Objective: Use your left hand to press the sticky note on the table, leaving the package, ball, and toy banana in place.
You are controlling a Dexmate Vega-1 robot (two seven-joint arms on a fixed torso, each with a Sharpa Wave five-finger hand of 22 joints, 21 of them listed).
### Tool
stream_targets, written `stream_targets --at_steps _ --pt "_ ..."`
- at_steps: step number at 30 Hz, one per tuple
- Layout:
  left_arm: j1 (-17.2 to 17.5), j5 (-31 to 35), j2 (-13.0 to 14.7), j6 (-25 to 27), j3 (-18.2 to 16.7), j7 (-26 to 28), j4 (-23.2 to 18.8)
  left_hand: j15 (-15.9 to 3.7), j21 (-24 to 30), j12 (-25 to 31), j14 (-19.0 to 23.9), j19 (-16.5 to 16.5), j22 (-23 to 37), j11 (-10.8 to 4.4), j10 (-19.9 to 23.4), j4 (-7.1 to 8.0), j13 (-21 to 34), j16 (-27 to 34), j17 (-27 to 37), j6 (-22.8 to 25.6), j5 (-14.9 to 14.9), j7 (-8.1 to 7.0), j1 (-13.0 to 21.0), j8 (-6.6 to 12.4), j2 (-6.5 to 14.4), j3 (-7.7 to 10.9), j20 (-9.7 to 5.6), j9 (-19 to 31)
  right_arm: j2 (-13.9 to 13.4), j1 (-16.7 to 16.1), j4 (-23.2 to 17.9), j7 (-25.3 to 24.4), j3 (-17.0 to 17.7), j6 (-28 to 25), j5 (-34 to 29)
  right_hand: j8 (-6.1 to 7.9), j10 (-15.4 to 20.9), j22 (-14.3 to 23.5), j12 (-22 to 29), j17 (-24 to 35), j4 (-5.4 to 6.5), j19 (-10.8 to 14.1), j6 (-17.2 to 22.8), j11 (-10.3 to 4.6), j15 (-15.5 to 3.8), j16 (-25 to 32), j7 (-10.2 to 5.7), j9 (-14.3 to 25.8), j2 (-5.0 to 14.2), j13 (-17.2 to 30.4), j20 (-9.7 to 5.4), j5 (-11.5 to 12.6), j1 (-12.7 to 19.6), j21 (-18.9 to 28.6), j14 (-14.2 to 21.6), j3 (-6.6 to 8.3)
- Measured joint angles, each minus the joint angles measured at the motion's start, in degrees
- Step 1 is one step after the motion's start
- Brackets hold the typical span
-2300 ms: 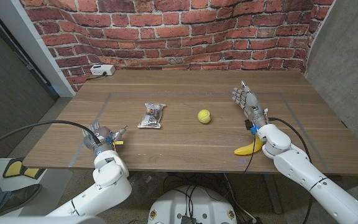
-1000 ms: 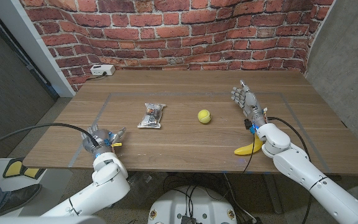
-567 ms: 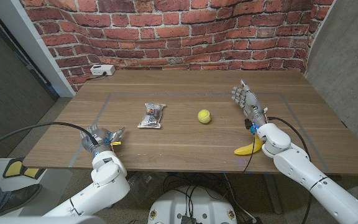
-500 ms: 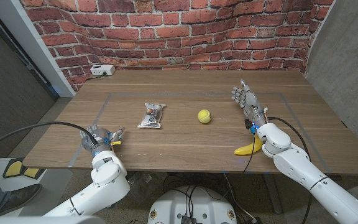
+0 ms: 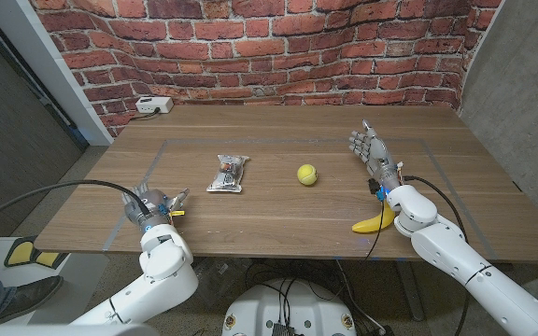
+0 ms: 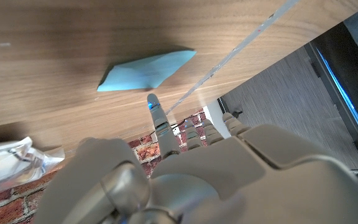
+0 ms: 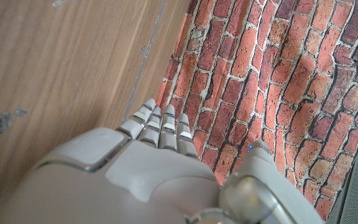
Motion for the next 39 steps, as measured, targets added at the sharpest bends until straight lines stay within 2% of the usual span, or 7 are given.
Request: stream_targets --at_steps 13,19,23,39 --pt "0.17 11.04 -2.85 -0.01 1.44 -7.20 0.84 0.00 0.00 0.00 0.00 0.00 0.00 -0.30 0.30 0.00 0.00 0.00 0.00 0.00 0.00 0.00 0.00 -0.15 0.00 0.00 0.00 0.00 0.17 0.22 0.88 0.59 0.17 0.62 0.40 0.00 0.00 0.00 0.00 0.00 -0.32 0.00 0.00 0.00 0.00 0.00 0.00 0.00 0.00 0.00 0.00 0.00 0.00 0.00 0.00 -0.32" --pt "0.02 19.24 -4.40 -0.05 2.05 -13.79 2.50 0.00 0.00 0.00 0.00 0.00 0.00 -0.30 0.30 0.00 0.00 0.00 0.00 0.48 0.00 -0.47 -0.01 -0.15 0.00 0.00 0.00 0.00 0.17 0.30 1.18 0.69 0.26 0.66 0.59 0.00 0.00 0.00 0.00 0.00 -0.32 0.00 0.00 0.00 0.00 0.00 0.00 0.00 0.00 0.00 0.00 0.00 0.00 0.00 0.00 -0.32" --pt "-0.14 23.57 -5.27 -0.06 2.37 -17.41 3.44 0.00 0.00 0.00 0.00 -0.01 0.00 -0.46 0.46 0.00 0.00 0.00 0.00 1.15 0.00 -0.27 -0.01 -0.15 -0.01 0.00 0.00 -0.01 0.17 0.46 1.49 0.81 0.27 0.66 0.67 0.00 0.00 0.00 0.00 0.00 -0.32 0.00 0.00 0.00 -0.01 0.00 0.00 0.00 0.00 0.00 0.00 0.00 0.00 0.00 0.00 -0.32" --pt "-0.54 28.49 -6.39 -0.08 3.16 -22.02 4.93 0.00 0.00 0.00 -0.01 -0.01 0.00 -0.60 0.60 0.00 0.00 0.00 0.00 2.04 0.00 -0.60 -0.01 -0.15 -0.01 0.00 0.00 -0.01 0.09 0.75 1.72 0.92 0.25 0.64 0.70 0.00 0.00 0.00 0.00 0.00 -0.32 0.00 0.00 0.00 -0.01 0.00 0.00 0.00 0.00 0.00 0.00 0.00 0.00 0.00 0.01 -0.32"
